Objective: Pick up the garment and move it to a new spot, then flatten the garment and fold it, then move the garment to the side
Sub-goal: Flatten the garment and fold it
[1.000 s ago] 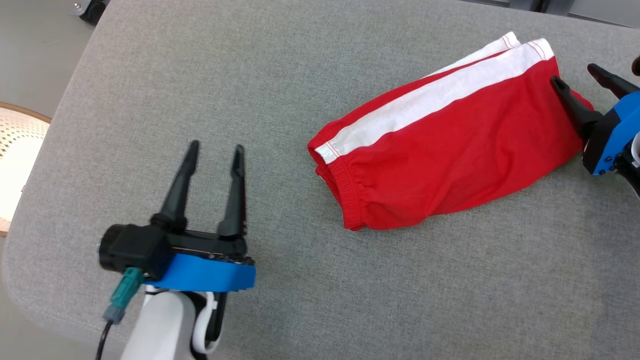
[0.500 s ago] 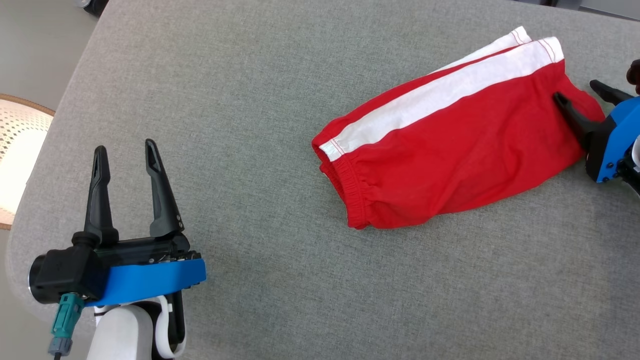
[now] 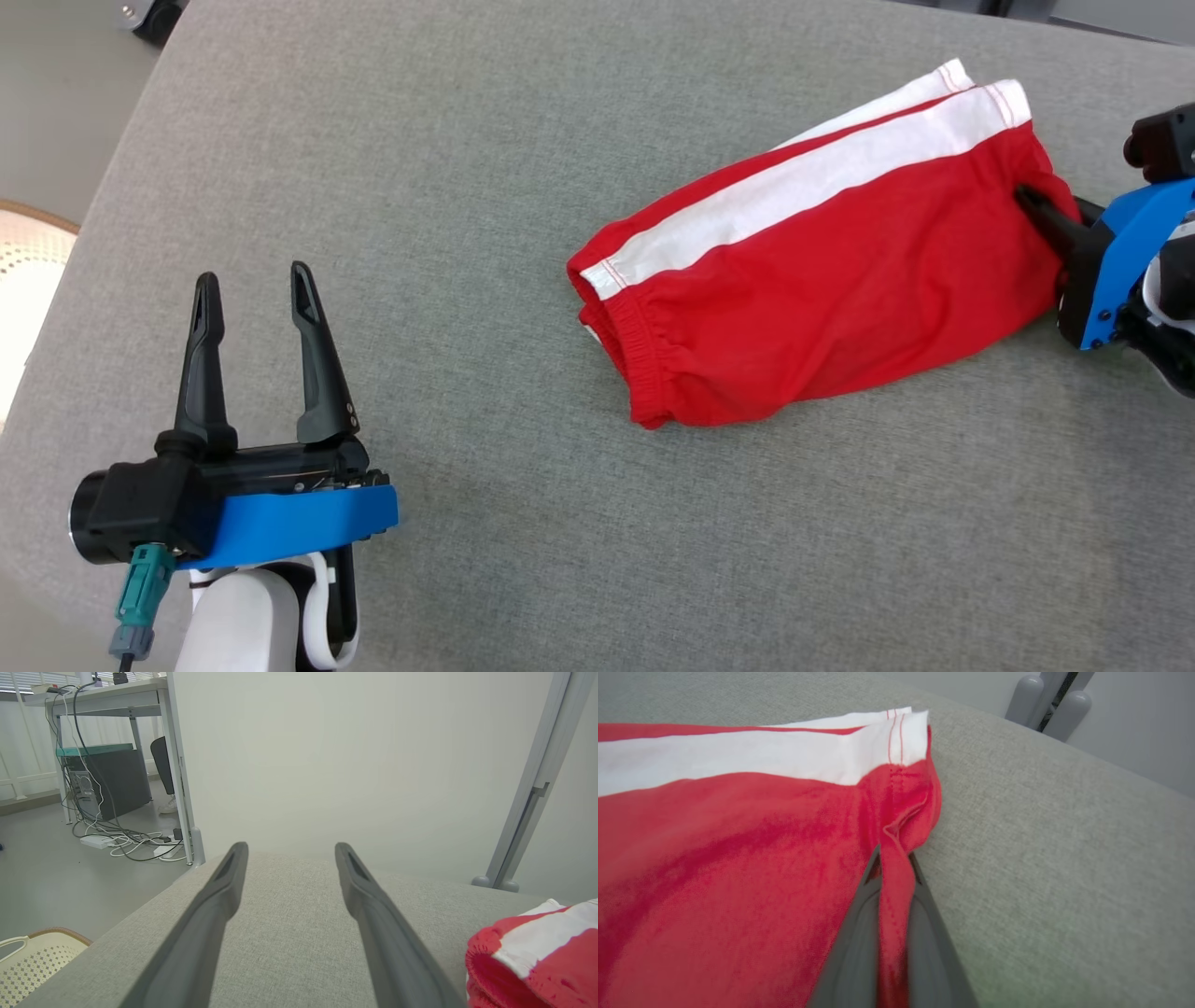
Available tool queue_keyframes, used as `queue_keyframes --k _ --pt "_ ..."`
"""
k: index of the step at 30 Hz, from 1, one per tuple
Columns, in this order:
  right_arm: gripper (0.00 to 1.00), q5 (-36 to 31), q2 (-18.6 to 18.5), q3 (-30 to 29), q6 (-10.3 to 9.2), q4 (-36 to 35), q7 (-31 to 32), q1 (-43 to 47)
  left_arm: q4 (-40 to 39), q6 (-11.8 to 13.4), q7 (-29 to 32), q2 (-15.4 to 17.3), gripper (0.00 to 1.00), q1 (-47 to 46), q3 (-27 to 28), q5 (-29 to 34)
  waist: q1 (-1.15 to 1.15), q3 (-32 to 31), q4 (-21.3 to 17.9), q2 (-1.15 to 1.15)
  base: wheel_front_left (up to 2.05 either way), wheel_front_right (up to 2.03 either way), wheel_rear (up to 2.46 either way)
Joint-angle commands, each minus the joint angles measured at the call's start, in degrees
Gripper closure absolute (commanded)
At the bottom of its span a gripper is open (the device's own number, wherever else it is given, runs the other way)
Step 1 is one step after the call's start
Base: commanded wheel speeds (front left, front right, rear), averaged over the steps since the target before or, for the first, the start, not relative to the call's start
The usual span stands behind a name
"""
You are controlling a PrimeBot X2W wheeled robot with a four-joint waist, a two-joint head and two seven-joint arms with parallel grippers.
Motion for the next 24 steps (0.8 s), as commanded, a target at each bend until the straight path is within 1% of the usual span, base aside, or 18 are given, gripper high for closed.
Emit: queue_keyframes --k 1,7,14,18,24 --pt "1.0 0.6 0.0 0.1 -0.01 -0.4 -1.3 1.4 0.2 -0.2 -0.1 -0.1 0.0 -0.4 0.3 0.7 0.0 -1.0 -1.2 0.0 0.0 0.0 0.0" --pt "1.0 2.6 0.5 0.1 -0.01 -2.0 -6.3 4.1 0.7 -1.2 -0.1 -0.1 0.0 0.5 1.7 2.3 0.0 -3.7 -4.5 0.0 0.0 0.0 0.0" --pt "1.0 4.9 0.5 -0.4 -0.01 -3.8 -12.0 9.7 1.2 -2.3 -0.1 -0.1 0.0 1.9 3.6 4.2 0.0 -6.4 -8.6 0.0 0.0 0.0 0.0" --pt "1.0 5.9 0.6 -1.1 -0.01 -4.2 -13.3 12.5 1.1 -2.7 -0.1 -0.1 0.0 2.9 4.1 5.0 0.0 -7.4 -10.2 0.0 0.0 0.0 0.0" --pt "1.0 7.0 0.2 -5.4 -0.01 -4.7 -14.4 18.3 1.3 -3.8 -0.1 -0.1 0.0 4.0 5.4 6.0 0.0 -8.7 -12.8 0.0 0.0 0.0 0.0"
